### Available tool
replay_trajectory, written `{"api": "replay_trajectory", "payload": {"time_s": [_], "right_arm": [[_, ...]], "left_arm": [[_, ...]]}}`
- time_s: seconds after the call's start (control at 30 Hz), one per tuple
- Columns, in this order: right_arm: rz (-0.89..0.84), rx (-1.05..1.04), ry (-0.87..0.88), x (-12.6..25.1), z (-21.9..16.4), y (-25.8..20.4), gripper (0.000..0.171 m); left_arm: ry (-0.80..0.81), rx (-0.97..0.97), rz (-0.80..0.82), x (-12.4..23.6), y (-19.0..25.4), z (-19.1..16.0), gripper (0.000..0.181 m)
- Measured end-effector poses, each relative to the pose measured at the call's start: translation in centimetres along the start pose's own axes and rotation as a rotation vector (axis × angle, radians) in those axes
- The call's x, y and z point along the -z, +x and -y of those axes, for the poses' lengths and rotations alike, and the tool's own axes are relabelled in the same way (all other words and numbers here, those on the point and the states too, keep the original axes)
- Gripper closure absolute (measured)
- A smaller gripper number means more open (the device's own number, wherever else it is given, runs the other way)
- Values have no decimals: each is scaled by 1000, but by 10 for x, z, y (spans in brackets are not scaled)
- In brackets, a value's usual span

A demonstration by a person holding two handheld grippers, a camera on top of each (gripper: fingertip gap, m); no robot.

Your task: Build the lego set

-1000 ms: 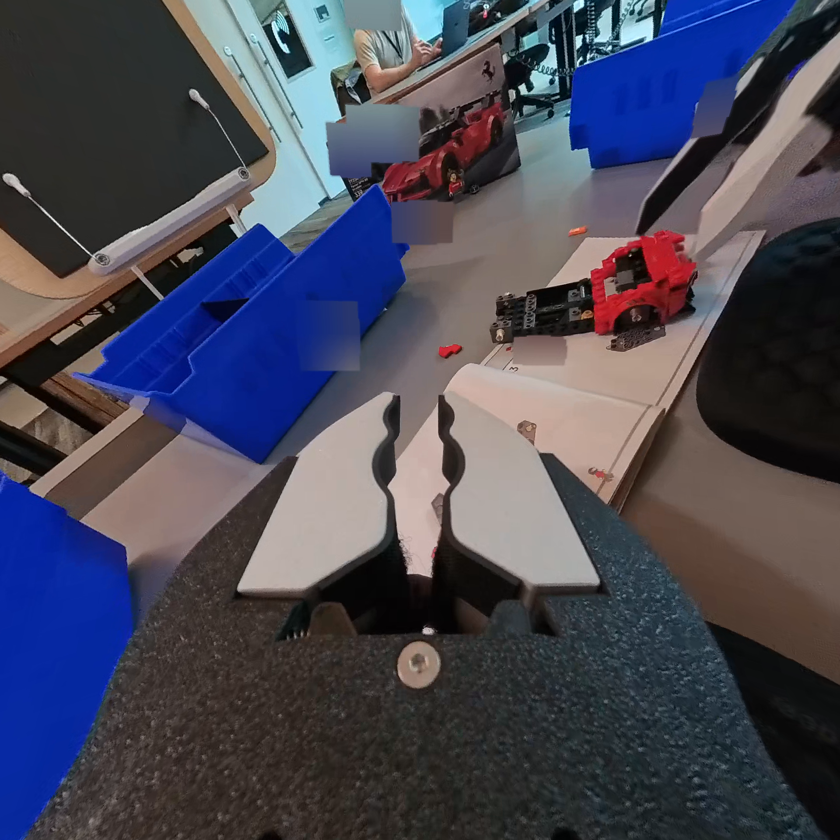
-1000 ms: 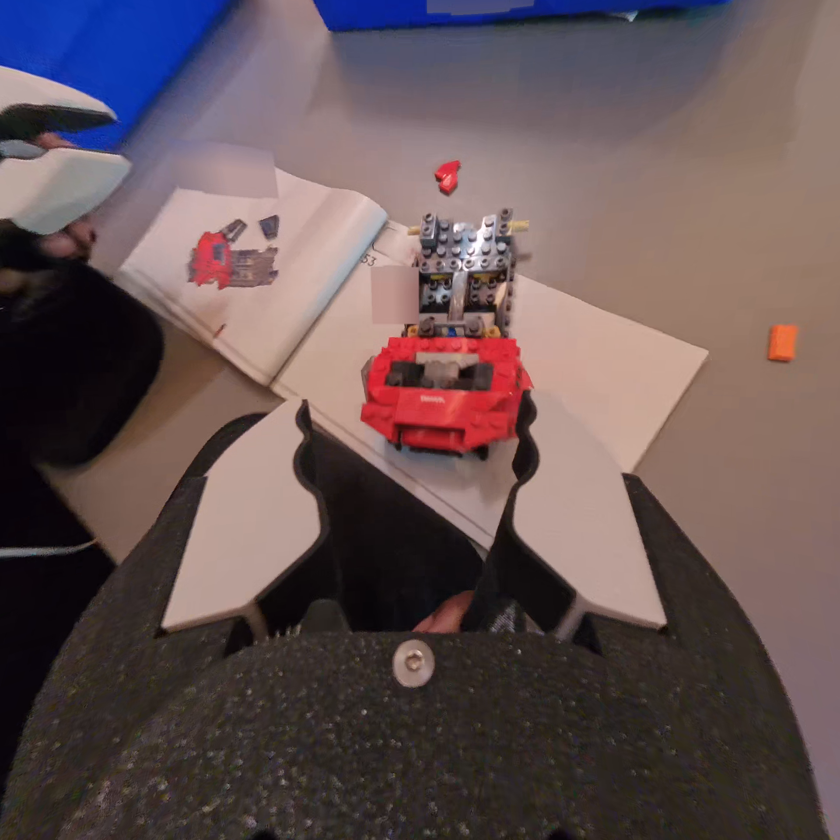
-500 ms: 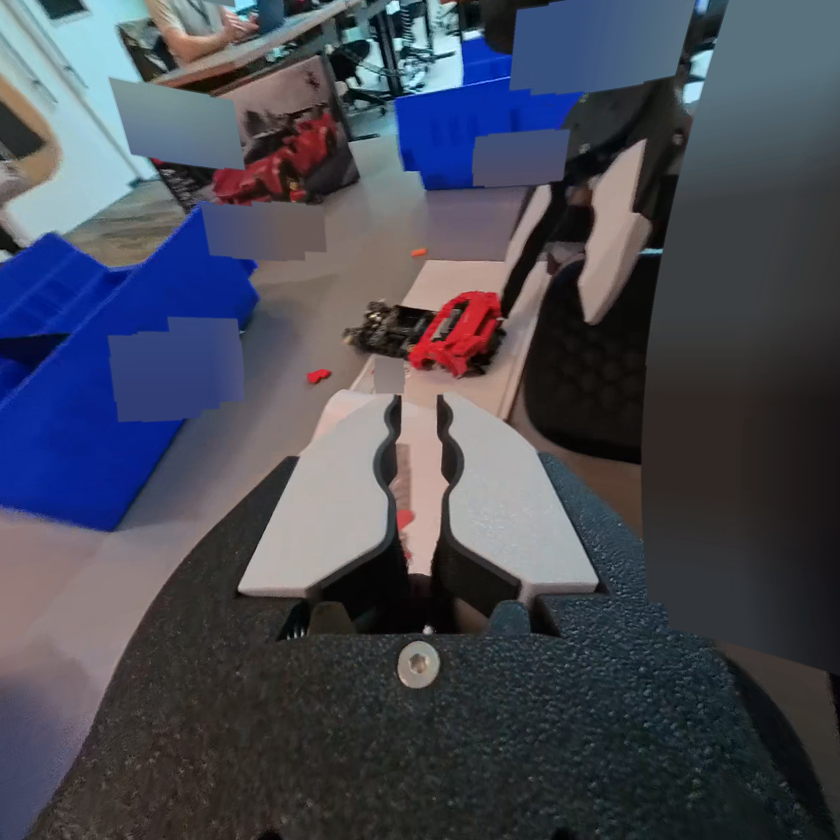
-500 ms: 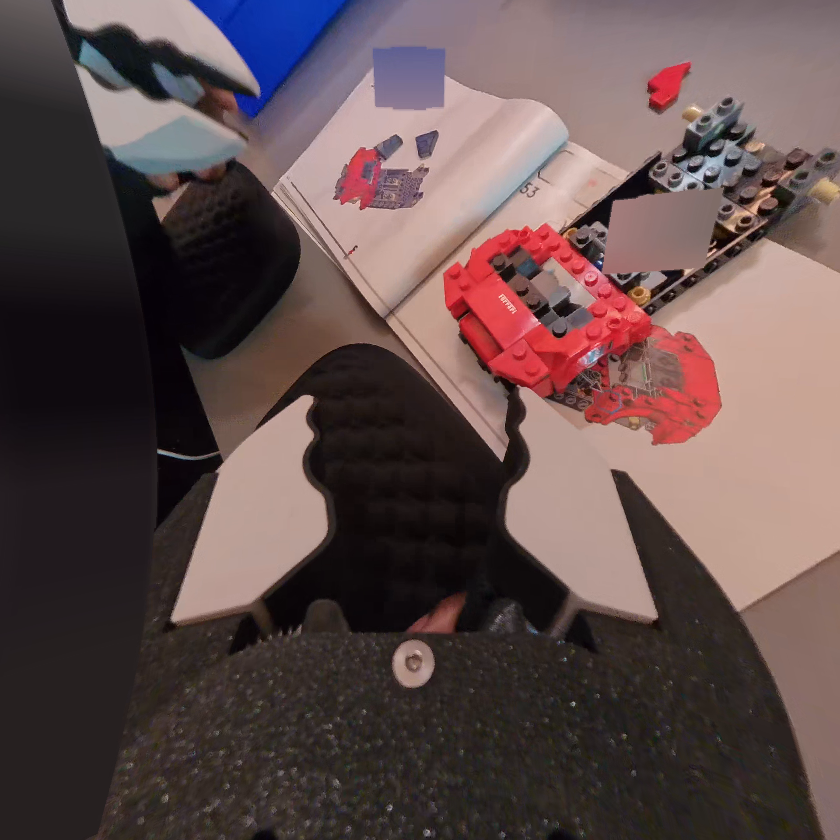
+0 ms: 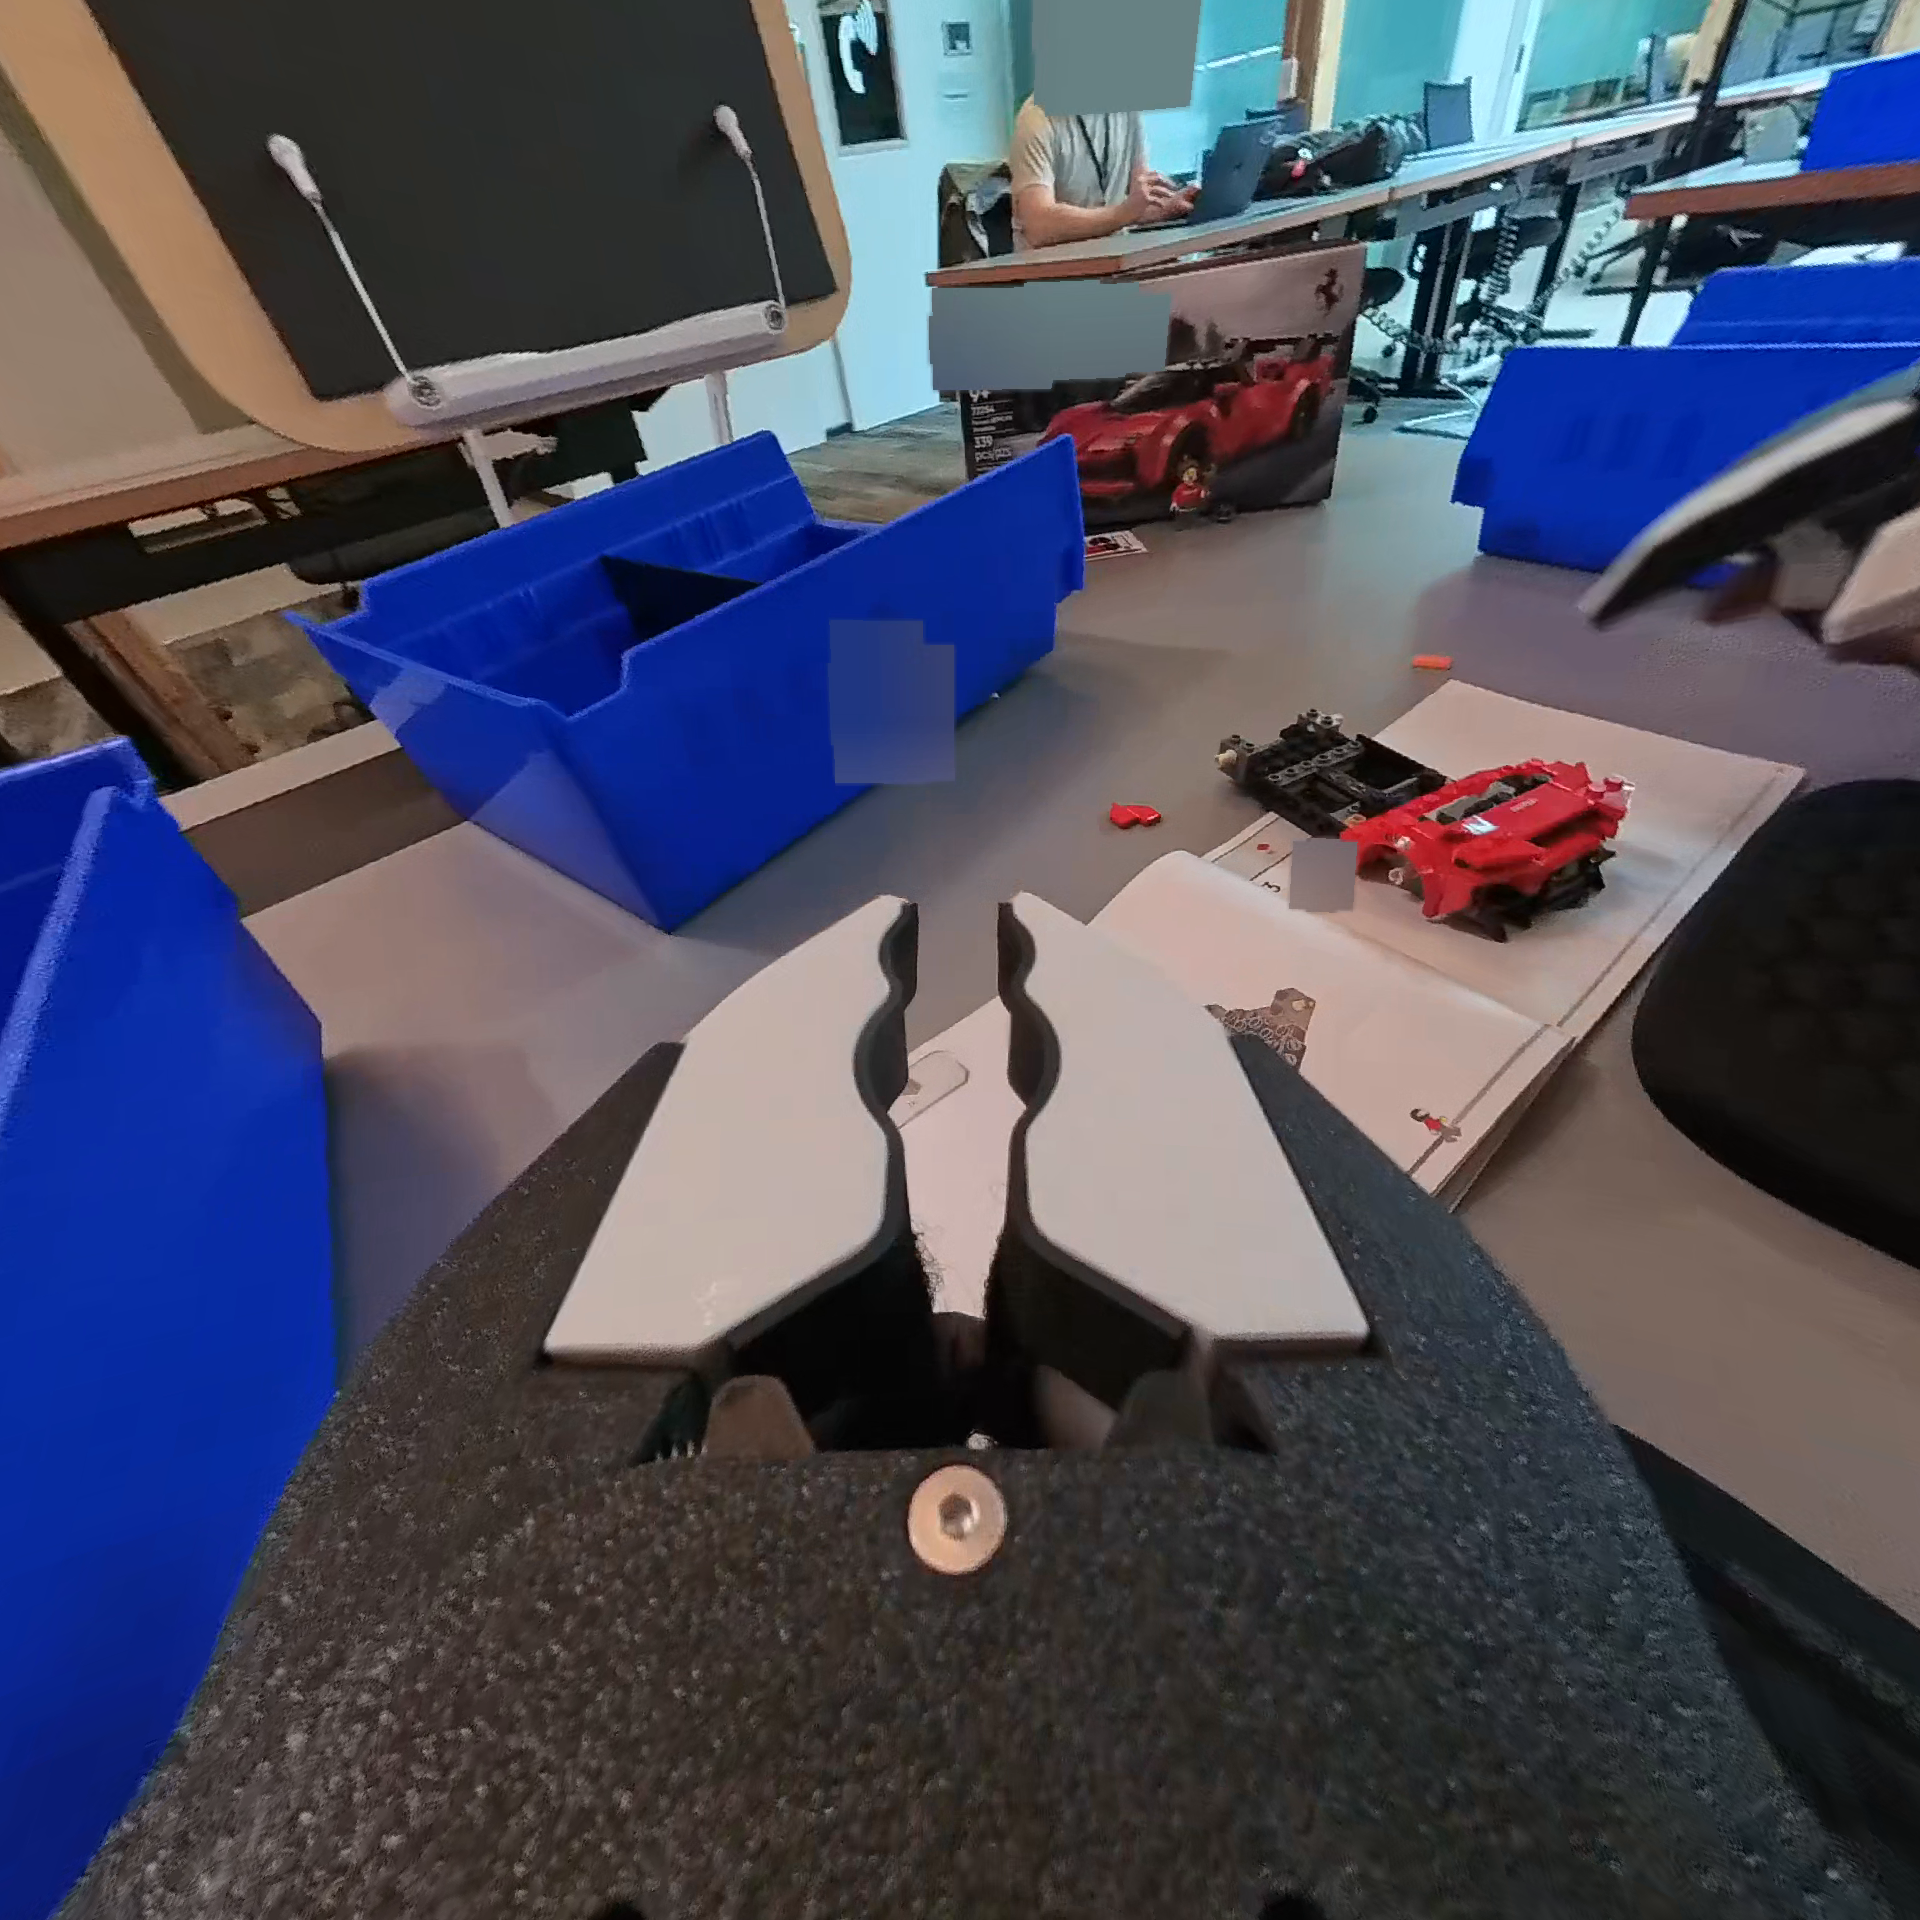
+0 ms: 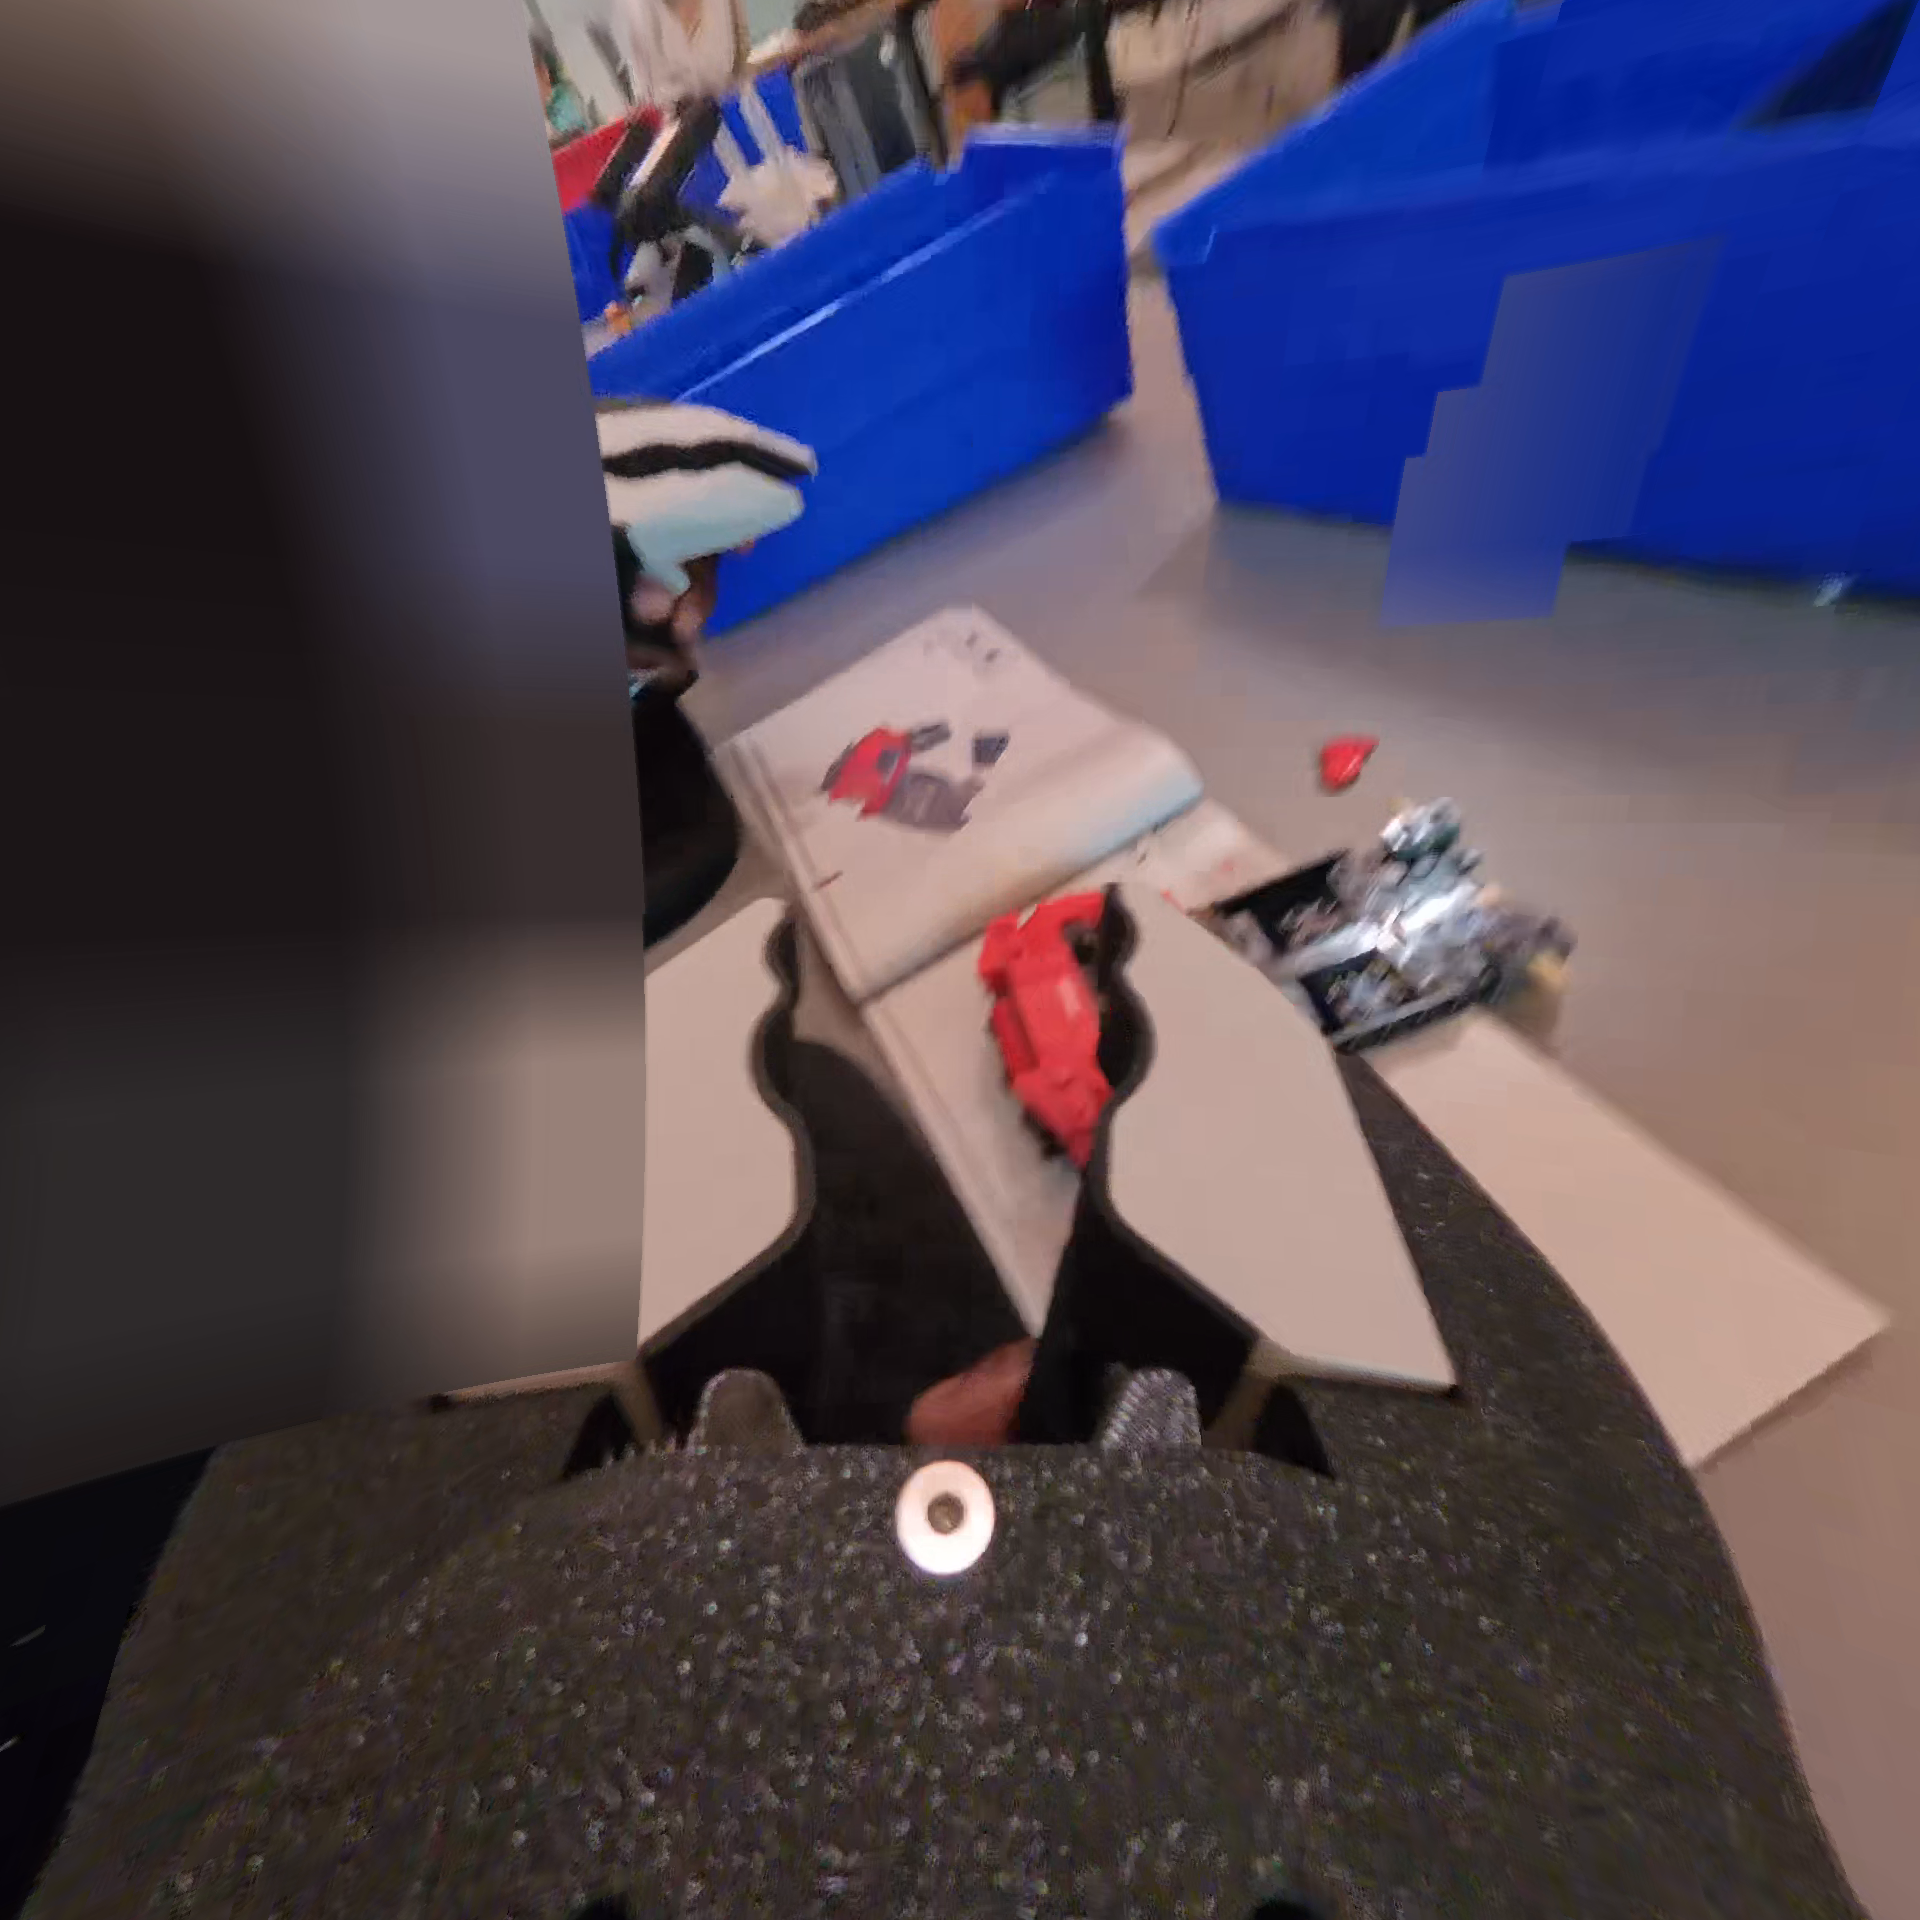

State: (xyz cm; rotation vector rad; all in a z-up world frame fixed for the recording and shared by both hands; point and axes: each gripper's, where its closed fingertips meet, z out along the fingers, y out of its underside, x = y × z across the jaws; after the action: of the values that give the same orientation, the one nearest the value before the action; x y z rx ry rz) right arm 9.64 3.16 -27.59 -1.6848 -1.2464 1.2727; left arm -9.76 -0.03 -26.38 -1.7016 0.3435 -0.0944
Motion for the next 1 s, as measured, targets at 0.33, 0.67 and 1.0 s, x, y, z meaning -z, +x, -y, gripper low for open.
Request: {"api": "replay_trajectory", "payload": {"time_s": [0.33, 0.67, 1.0], "right_arm": [[-54, 357, -54, -68, 21, -8, 113], [-361, 605, 256, -72, 73, 13, 134], [-418, 541, 353, -54, 69, 23, 148]], "left_arm": [[23, 46, -84, 2, 6, -1, 166], [142, 215, -51, 13, -15, 10, 167], [127, 192, -72, 12, -9, 8, 167]]}}
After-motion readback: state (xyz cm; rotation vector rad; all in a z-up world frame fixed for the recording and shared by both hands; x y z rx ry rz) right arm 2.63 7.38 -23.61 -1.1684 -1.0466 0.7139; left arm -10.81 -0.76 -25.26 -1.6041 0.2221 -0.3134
